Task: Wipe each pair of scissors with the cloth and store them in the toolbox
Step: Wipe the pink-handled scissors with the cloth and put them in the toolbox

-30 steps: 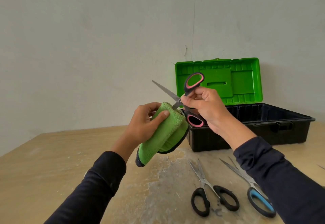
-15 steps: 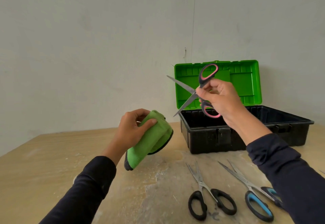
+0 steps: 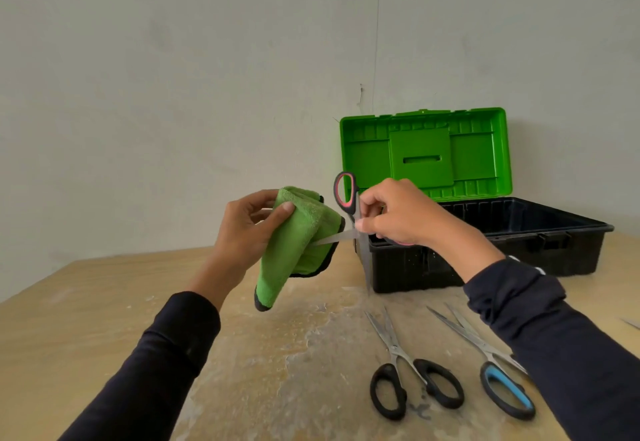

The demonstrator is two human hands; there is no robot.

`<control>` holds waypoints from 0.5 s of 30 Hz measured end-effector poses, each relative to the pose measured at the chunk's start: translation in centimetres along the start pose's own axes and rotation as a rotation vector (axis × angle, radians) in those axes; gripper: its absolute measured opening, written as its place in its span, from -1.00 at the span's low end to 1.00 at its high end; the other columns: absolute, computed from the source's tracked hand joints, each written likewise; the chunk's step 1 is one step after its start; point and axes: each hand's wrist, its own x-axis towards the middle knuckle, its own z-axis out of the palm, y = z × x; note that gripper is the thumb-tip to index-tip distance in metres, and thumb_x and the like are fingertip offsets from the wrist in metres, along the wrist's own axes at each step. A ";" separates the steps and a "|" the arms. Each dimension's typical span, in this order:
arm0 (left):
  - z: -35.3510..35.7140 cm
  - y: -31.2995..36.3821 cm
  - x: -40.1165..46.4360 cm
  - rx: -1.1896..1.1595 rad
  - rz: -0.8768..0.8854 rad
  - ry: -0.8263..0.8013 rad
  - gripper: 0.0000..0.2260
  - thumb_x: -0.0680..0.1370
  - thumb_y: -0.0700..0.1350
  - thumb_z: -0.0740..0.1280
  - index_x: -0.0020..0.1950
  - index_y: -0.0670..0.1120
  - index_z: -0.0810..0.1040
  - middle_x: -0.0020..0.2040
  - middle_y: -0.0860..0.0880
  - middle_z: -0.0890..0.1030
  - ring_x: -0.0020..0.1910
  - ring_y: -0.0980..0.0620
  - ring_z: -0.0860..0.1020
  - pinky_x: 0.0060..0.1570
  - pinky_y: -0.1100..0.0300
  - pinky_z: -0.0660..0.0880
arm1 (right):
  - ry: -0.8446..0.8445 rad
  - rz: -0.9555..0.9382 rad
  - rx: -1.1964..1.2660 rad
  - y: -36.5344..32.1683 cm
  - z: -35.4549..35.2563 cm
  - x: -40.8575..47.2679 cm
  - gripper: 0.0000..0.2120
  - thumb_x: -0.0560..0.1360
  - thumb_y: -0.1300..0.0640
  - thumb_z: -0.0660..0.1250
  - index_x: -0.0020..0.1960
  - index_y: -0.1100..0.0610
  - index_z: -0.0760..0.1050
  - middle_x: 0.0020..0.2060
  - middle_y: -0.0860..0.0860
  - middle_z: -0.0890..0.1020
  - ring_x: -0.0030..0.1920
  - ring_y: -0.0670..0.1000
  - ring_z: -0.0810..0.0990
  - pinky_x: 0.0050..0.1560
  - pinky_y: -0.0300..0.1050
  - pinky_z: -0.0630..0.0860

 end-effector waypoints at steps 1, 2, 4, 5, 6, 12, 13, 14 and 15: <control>0.3 0.2 -0.1 0.025 0.021 -0.051 -0.89 0.47 -0.12 0.36 -0.02 -0.04 0.63 -0.07 -0.11 0.67 -0.07 -0.08 0.62 -0.07 0.08 0.59 | 0.001 -0.013 0.012 -0.1 0.2 0.0 -0.79 0.39 0.16 0.42 -0.39 0.05 0.48 -0.41 0.01 0.59 -0.30 0.03 0.58 -0.12 -0.03 0.53; 0.8 0.3 -0.2 0.059 0.046 -0.102 -0.88 0.48 -0.13 0.36 -0.02 -0.06 0.63 -0.09 -0.09 0.68 -0.09 -0.04 0.63 -0.10 0.14 0.58 | 0.005 -0.028 0.032 -0.2 0.3 0.1 -0.81 0.39 0.16 0.43 -0.37 0.06 0.50 -0.41 0.01 0.60 -0.32 0.01 0.56 -0.15 -0.06 0.51; 1.6 0.7 -0.5 0.152 0.085 -0.194 -0.86 0.48 -0.14 0.36 0.01 -0.08 0.64 -0.11 -0.04 0.68 -0.11 0.03 0.62 -0.13 0.26 0.55 | 0.038 -0.059 0.065 -0.2 0.3 0.2 -0.86 0.37 0.16 0.45 -0.32 0.09 0.54 -0.40 0.01 0.61 -0.33 -0.03 0.56 -0.21 -0.13 0.46; 1.9 0.8 -0.6 0.194 0.087 -0.238 -0.84 0.49 -0.13 0.35 0.04 -0.09 0.63 -0.09 -0.02 0.68 -0.09 0.05 0.62 -0.10 0.25 0.55 | 0.059 -0.071 0.072 -0.2 0.2 0.2 -0.88 0.36 0.16 0.46 -0.31 0.10 0.55 -0.40 0.00 0.62 -0.33 -0.05 0.57 -0.22 -0.16 0.45; 2.1 0.8 -0.6 0.221 0.080 -0.280 -0.82 0.51 -0.12 0.33 0.07 -0.08 0.63 -0.06 -0.01 0.68 -0.06 0.06 0.63 -0.04 0.20 0.57 | 0.076 -0.081 0.078 0.0 0.1 0.2 -0.89 0.35 0.16 0.47 -0.30 0.10 0.56 -0.39 -0.01 0.62 -0.34 -0.08 0.58 -0.23 -0.18 0.46; 2.3 1.4 -0.8 0.229 0.087 -0.378 -0.82 0.51 -0.13 0.32 0.08 -0.07 0.64 0.01 0.00 0.67 0.01 0.04 0.61 0.04 0.08 0.56 | 0.131 -0.133 0.143 -0.1 -0.2 0.0 -0.89 0.32 0.22 0.50 -0.30 0.11 0.57 -0.41 -0.02 0.64 -0.41 -0.18 0.57 -0.18 -0.08 0.57; 2.4 1.5 -0.8 0.238 0.085 -0.364 -0.82 0.48 -0.11 0.37 0.05 -0.06 0.65 -0.03 0.00 0.68 -0.03 0.05 0.62 0.00 0.08 0.58 | 0.123 -0.147 0.151 -0.3 -0.1 0.0 -0.89 0.31 0.24 0.49 -0.30 0.13 0.57 -0.40 0.00 0.64 -0.41 -0.17 0.57 -0.20 -0.11 0.56; 2.6 1.5 -0.8 0.243 0.076 -0.341 -0.81 0.43 -0.10 0.42 0.02 -0.07 0.66 -0.07 -0.01 0.69 -0.08 0.05 0.64 -0.04 0.08 0.59 | 0.114 -0.162 0.152 -0.5 0.0 -0.1 -0.89 0.31 0.26 0.49 -0.30 0.15 0.57 -0.40 0.02 0.65 -0.40 -0.16 0.58 -0.21 -0.13 0.56; 2.7 1.5 -0.8 0.245 0.070 -0.311 -0.80 0.39 -0.11 0.46 -0.01 -0.09 0.67 -0.11 -0.03 0.69 -0.12 0.05 0.65 -0.07 0.09 0.60 | 0.111 -0.176 0.147 -0.8 0.2 -0.1 -0.89 0.31 0.28 0.48 -0.31 0.16 0.56 -0.39 0.04 0.65 -0.40 -0.14 0.58 -0.22 -0.15 0.55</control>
